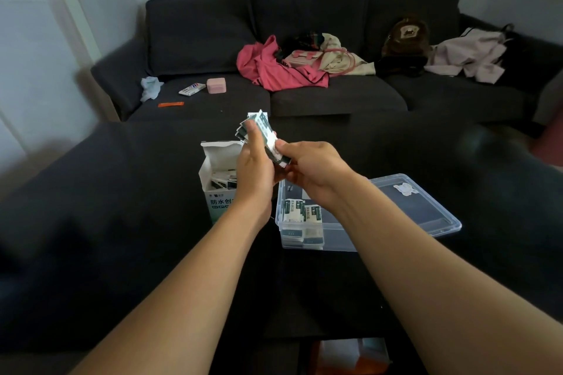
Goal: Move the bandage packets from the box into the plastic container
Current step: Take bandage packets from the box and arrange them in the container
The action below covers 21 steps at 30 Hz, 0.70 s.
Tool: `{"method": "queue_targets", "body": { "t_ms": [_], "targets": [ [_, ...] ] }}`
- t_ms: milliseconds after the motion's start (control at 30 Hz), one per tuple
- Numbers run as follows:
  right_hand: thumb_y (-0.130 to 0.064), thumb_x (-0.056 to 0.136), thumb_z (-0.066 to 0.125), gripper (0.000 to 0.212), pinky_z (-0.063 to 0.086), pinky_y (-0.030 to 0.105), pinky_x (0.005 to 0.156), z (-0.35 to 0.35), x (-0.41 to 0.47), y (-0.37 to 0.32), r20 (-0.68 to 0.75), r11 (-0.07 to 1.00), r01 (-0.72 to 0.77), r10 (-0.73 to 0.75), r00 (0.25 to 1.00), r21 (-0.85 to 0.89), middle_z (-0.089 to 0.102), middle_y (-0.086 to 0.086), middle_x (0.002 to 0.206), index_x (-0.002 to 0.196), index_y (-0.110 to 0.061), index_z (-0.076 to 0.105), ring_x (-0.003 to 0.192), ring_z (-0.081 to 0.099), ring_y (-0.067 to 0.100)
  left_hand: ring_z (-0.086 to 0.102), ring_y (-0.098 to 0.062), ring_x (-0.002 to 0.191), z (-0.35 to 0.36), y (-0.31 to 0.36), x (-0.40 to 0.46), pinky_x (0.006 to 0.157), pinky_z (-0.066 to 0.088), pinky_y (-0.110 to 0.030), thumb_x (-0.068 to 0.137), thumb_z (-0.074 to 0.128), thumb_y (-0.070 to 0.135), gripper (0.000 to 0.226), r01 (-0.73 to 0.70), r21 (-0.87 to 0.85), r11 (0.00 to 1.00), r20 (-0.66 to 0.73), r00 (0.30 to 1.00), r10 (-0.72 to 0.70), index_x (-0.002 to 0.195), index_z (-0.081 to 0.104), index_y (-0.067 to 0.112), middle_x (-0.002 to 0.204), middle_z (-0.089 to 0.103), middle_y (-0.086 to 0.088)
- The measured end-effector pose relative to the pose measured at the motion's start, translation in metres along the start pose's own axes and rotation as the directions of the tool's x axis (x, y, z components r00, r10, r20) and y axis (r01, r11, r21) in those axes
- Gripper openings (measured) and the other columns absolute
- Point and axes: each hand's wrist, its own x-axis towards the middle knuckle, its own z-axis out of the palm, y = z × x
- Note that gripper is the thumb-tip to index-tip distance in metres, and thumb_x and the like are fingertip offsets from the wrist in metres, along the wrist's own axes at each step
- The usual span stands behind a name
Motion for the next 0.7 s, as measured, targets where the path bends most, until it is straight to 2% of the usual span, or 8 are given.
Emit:
{"method": "queue_targets", "body": {
  "t_ms": [67,167,300,433,467,533,600,700],
  "targets": [
    [-0.018,0.094,0.071,0.021,0.048,0.019,0.051,0.004,-0.001,0.002,-0.011,0.998,0.006,-0.005,1.0,0.069,0.068,0.008,0.077,0.1,0.003,0.073,0.059,0.055,0.012,0.075,-0.019,0.084,-0.001,0.001,0.0,0.08,0.06,-0.039,0.096,0.028,0.073,0.069,0.008,-0.027,1.0,-0.006,1.0,-0.008,0.103,0.068,0.017,0.089,0.076,-0.004],
    [-0.015,0.096,0.068,0.031,0.05,0.018,0.051,0.008,-0.003,0.006,0.0,0.983,0.015,-0.016,1.0,0.185,0.065,0.008,0.075,0.111,0.012,0.068,0.052,0.056,0.008,0.073,-0.024,0.091,-0.003,0.0,0.004,0.084,0.059,-0.042,0.094,0.05,0.066,0.056,-0.012,0.018,1.0,-0.005,1.0,0.012,0.101,0.069,0.014,0.092,0.074,-0.007],
    [-0.021,0.097,0.067,0.04,0.049,0.023,0.059,0.013,-0.005,0.009,0.038,0.973,0.01,-0.019,0.999,0.232,0.064,0.014,0.088,0.12,0.012,0.064,0.067,0.056,0.016,0.068,-0.015,0.079,-0.007,0.002,0.004,0.065,0.052,-0.029,0.092,0.068,0.049,0.039,0.047,-0.043,0.998,-0.01,0.999,-0.047,0.108,0.068,0.014,0.087,0.07,-0.001],
    [-0.021,0.096,0.068,0.037,0.04,0.021,0.05,0.019,-0.003,0.012,-0.01,0.952,-0.014,0.018,1.0,0.306,0.06,0.007,0.073,0.12,0.008,0.067,0.052,0.045,0.008,0.068,-0.014,0.075,-0.007,0.005,0.0,0.062,0.052,-0.028,0.09,0.074,0.036,0.026,0.076,-0.111,0.991,0.011,0.997,-0.075,0.107,0.069,0.016,0.086,0.071,-0.001],
    [-0.021,0.096,0.068,0.035,0.041,0.021,0.051,0.021,-0.004,0.014,-0.02,0.951,-0.017,0.024,1.0,0.309,0.063,0.007,0.074,0.117,0.006,0.068,0.051,0.046,0.008,0.068,-0.015,0.077,-0.007,0.004,0.0,0.063,0.053,-0.028,0.092,0.072,0.033,0.021,0.067,-0.105,0.992,-0.002,0.998,-0.067,0.105,0.07,0.017,0.086,0.072,0.0],
    [-0.022,0.094,0.071,0.028,0.044,0.023,0.054,0.026,-0.007,0.017,-0.051,0.961,-0.012,0.027,0.998,0.276,0.069,0.007,0.079,0.107,0.003,0.072,0.055,0.052,0.009,0.071,-0.016,0.086,-0.007,0.001,-0.001,0.07,0.055,-0.031,0.098,0.064,0.033,0.013,0.04,-0.068,0.997,-0.033,0.999,-0.043,0.103,0.069,0.022,0.092,0.073,0.0],
    [-0.023,0.092,0.073,0.02,0.048,0.023,0.056,0.03,-0.008,0.018,-0.1,0.982,0.018,0.001,0.995,0.186,0.07,0.005,0.076,0.096,-0.003,0.071,0.058,0.057,0.009,0.072,-0.019,0.096,-0.008,-0.001,-0.001,0.076,0.056,-0.033,0.103,0.055,0.036,0.02,0.02,-0.029,0.999,-0.056,0.998,-0.021,0.111,0.067,0.022,0.103,0.074,-0.004],
    [-0.022,0.089,0.073,0.015,0.058,0.028,0.061,0.028,-0.007,0.015,-0.171,0.981,0.144,-0.165,0.971,-0.129,0.072,0.003,0.073,0.084,-0.007,0.072,0.063,0.065,0.013,0.071,-0.019,0.091,-0.01,0.0,-0.002,0.065,0.056,-0.028,0.107,0.047,0.034,0.025,0.017,-0.008,1.0,-0.077,0.997,-0.018,0.116,0.063,0.016,0.099,0.072,-0.006]
  ]
}}
